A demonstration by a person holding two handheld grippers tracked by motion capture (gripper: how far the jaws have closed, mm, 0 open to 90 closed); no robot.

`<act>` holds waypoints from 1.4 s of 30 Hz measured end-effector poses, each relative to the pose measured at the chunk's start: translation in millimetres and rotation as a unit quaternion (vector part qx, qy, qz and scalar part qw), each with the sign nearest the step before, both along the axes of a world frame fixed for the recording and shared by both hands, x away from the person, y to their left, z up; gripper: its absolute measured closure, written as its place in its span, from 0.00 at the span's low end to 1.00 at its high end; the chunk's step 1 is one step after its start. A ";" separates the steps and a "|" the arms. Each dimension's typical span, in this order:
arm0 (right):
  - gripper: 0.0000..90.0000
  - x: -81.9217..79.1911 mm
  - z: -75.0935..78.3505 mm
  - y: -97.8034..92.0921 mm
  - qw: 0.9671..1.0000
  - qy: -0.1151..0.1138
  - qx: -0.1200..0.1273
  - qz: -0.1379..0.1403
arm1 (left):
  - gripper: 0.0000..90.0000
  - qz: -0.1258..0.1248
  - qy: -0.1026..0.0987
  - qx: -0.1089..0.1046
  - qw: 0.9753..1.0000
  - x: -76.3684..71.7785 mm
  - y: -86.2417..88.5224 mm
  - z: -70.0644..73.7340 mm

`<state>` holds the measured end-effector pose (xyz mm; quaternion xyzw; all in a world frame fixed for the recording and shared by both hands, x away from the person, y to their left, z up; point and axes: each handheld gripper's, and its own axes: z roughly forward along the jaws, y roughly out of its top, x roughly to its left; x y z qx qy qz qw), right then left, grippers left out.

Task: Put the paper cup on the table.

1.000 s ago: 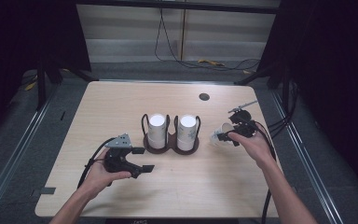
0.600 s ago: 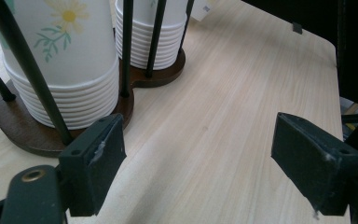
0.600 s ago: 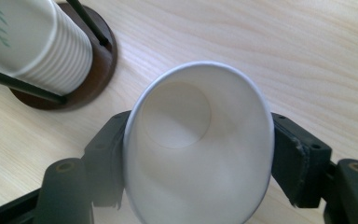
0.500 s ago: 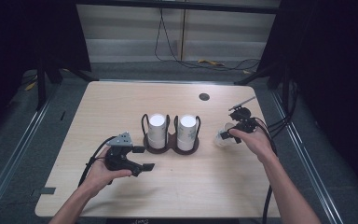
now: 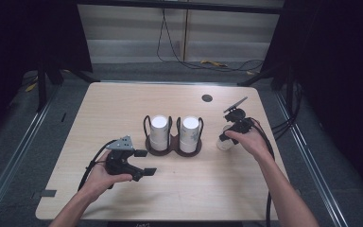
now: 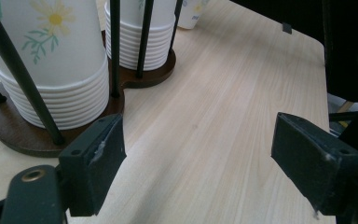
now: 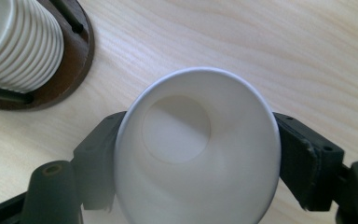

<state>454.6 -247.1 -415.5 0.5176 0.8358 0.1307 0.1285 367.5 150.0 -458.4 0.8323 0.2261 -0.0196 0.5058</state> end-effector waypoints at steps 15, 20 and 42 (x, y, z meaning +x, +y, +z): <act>0.21 -2.1 -14.3 2.1 0.999 -0.011 0.032 -0.016 | 0.19 0.005 0.004 0.006 1.000 -0.4 2.2 -3.7; 0.18 -8.4 -19.6 -2.7 0.998 -0.013 0.049 -0.023 | 0.20 0.003 0.006 0.012 1.000 -0.7 1.0 -6.3; 0.19 -55.1 -17.7 -23.6 0.991 -0.078 0.103 -0.042 | 0.20 0.031 0.004 0.009 0.999 0.0 5.0 -5.1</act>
